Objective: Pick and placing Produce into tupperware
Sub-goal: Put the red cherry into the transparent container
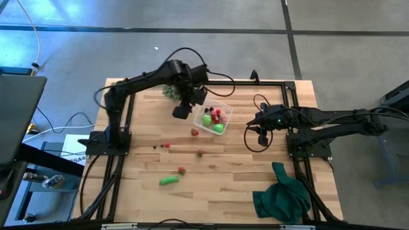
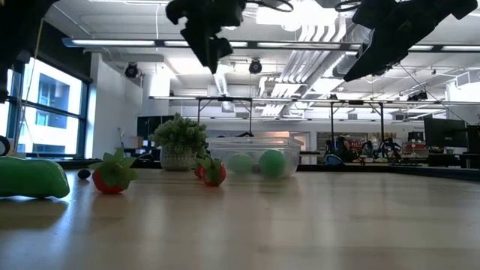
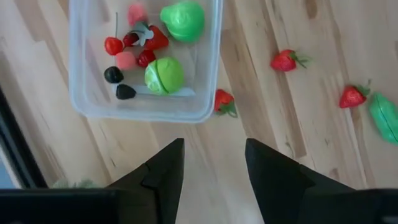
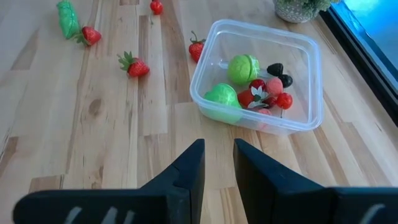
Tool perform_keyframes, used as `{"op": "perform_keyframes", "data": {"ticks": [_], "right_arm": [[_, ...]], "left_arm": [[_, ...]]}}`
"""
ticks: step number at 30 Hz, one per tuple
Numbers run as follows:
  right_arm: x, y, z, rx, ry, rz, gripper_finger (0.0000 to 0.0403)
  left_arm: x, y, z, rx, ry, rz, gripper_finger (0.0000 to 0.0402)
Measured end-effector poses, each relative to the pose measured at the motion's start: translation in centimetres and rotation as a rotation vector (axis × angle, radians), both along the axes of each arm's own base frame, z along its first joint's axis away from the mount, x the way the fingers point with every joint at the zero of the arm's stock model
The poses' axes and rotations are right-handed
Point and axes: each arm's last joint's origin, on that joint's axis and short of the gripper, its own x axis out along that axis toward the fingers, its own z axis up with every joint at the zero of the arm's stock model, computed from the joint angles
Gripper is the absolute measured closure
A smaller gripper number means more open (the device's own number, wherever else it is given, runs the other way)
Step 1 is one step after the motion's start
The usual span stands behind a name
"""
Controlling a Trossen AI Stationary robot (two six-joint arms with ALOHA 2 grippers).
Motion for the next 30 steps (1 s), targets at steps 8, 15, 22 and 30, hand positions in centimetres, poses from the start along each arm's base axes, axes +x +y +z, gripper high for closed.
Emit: {"op": "perform_keyframes", "data": {"ticks": [8,15,22,30], "right_arm": [[0.0,0.0,0.0,0.000,0.001,0.000,0.0327],[0.0,0.0,0.0,0.003,0.001,0.004,0.0327],[0.0,0.0,0.0,0.003,0.001,0.004,0.0327],[0.0,0.0,0.0,0.003,0.000,0.003,0.0327]], "left_arm": [[-4.5,-2.3,0.0,0.046,-0.148,-0.022,0.0248],[-8.7,-4.8,-2.6,0.026,-0.435,0.023,0.0246],[-12.3,-6.3,-6.7,0.068,-0.349,0.217,0.0245],[-13.4,-9.0,-9.8,-0.014,-0.135,0.177,0.0245]]}}
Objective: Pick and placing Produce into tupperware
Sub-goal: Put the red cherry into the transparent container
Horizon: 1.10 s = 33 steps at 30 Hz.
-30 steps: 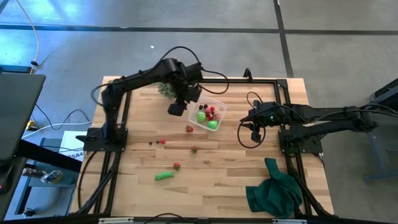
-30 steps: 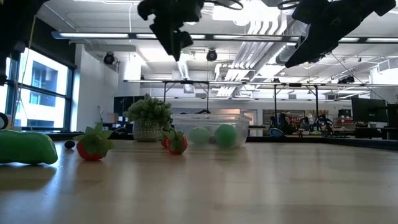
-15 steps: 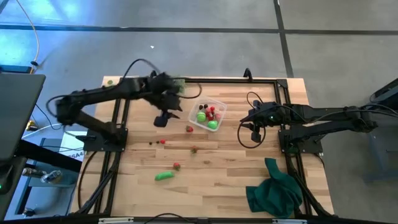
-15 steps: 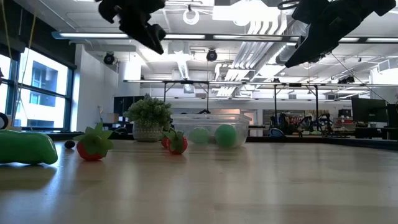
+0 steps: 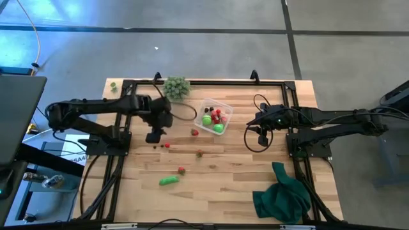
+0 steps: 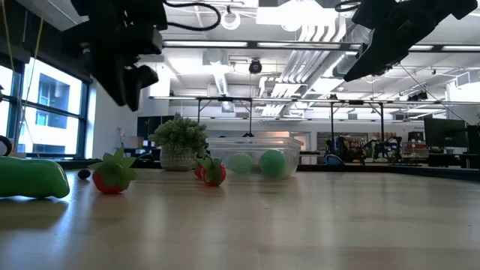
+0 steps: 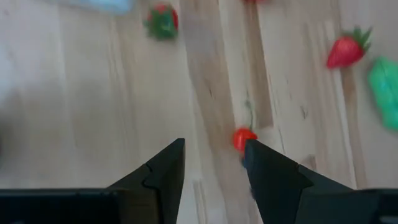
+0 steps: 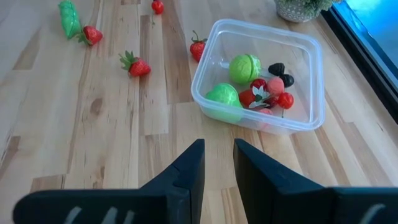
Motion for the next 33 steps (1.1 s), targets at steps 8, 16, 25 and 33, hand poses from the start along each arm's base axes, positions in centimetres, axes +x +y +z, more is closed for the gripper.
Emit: {"op": "perform_keyframes", "data": {"ticks": [8,16,25,33], "right_arm": [[0.0,0.0,0.0,0.000,0.000,0.000,0.0327],[0.0,0.0,0.0,-0.001,0.000,-0.001,0.0327],[0.0,0.0,0.0,-0.001,0.000,-0.001,0.0327],[0.0,0.0,0.0,-0.003,0.000,-0.004,0.0327]], "left_arm": [[0.4,-3.5,-2.3,0.171,0.053,-0.346,0.0245],[0.3,-4.3,-5.2,0.231,0.023,-0.456,0.0245],[0.1,-4.4,-6.1,0.186,0.036,-0.431,0.0245],[1.0,-4.4,-8.3,0.095,0.123,-0.435,0.0245]]}}
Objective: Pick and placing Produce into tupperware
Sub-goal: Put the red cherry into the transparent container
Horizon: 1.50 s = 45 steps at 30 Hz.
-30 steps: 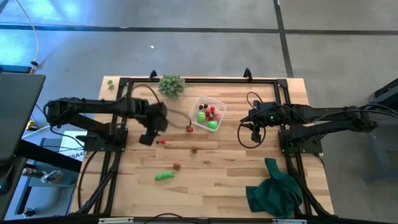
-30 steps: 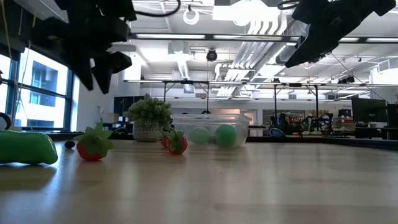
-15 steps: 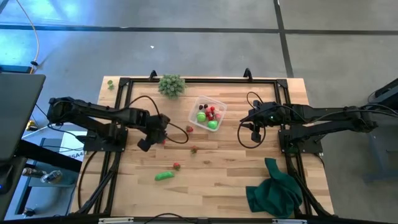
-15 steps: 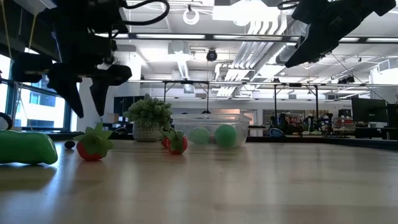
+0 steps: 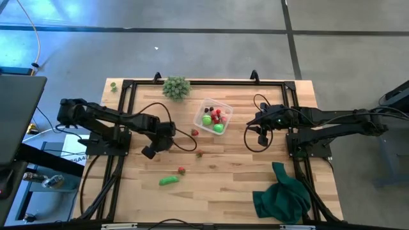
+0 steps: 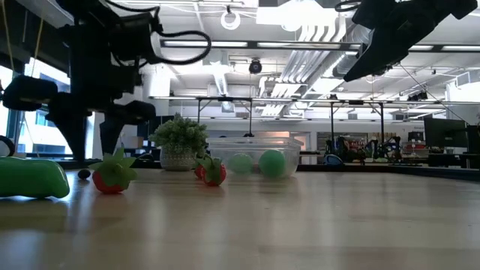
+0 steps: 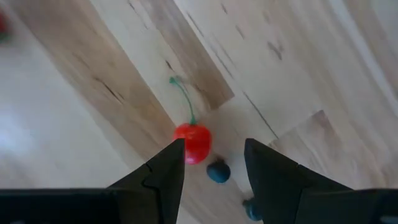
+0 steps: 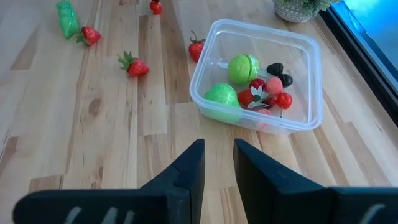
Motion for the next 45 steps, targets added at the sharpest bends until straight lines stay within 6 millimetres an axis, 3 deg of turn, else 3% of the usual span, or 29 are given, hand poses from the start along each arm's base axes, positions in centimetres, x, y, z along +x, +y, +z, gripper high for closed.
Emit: {"op": "perform_keyframes", "data": {"ticks": [9,22,31,45], "right_arm": [[0.0,0.0,0.0,0.001,0.000,0.000,0.0327],[0.0,0.0,0.0,0.003,0.000,0.004,0.0327],[0.0,0.0,0.0,0.003,0.000,0.004,0.0327],[0.0,0.0,0.0,0.003,0.000,0.003,0.0327]], "left_arm": [[1.0,0.2,-1.8,0.010,0.038,-0.001,0.0245],[1.5,0.2,-1.8,-0.026,-0.008,-0.001,0.0245],[1.4,0.2,-1.8,-0.078,0.024,0.245,0.0245],[1.5,0.1,-1.8,-0.148,0.041,0.454,0.0245]]}}
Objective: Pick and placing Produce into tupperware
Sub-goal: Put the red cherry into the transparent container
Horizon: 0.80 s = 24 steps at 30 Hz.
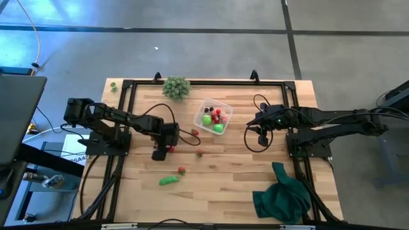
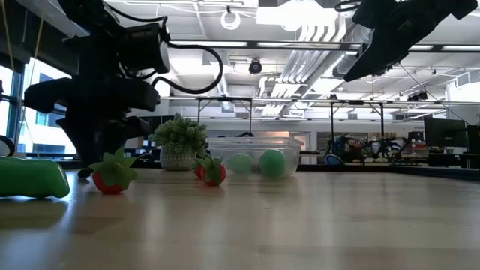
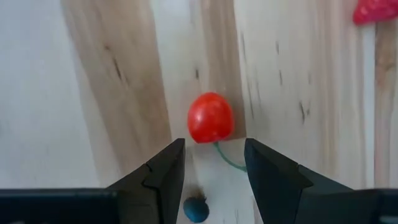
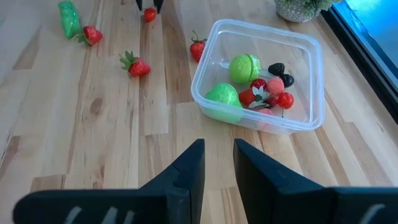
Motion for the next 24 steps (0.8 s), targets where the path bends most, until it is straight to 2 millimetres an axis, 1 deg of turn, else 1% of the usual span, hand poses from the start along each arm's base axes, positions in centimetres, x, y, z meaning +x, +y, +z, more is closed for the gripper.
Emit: {"op": "perform_keyframes", "data": {"ticks": [9,17,24], "right_arm": [[0.00,0.00,0.00,0.000,0.000,0.000,0.0327],[0.00,0.00,0.00,0.000,0.000,0.000,0.0327],[0.00,0.00,0.00,-0.001,0.000,-0.001,0.0327]], "left_arm": [[0.73,0.06,0.19,-0.019,-0.069,0.066,0.0245],[0.74,0.06,0.19,-0.019,-0.070,0.070,0.0245],[0.72,0.21,0.17,0.033,-0.065,0.075,0.0245]]}}
